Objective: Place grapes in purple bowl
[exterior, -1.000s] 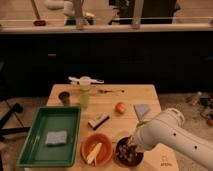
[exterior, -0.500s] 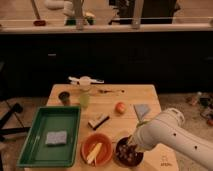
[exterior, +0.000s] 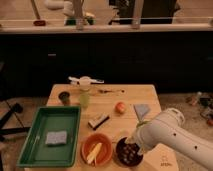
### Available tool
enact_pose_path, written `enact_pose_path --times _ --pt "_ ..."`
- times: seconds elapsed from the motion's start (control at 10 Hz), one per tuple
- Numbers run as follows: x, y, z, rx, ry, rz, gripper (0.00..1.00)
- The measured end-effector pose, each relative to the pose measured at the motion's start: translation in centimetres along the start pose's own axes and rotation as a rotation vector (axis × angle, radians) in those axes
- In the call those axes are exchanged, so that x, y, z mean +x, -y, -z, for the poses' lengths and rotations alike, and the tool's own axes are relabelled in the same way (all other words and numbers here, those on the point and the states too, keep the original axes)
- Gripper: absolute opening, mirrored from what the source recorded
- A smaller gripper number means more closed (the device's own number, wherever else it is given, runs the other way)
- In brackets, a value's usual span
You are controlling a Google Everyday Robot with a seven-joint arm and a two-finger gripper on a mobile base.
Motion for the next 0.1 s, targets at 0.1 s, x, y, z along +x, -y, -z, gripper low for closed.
enact_pose_path --times 0.1 --pt "0.00 0.00 0.00 0.000 0.000 0.000 0.80"
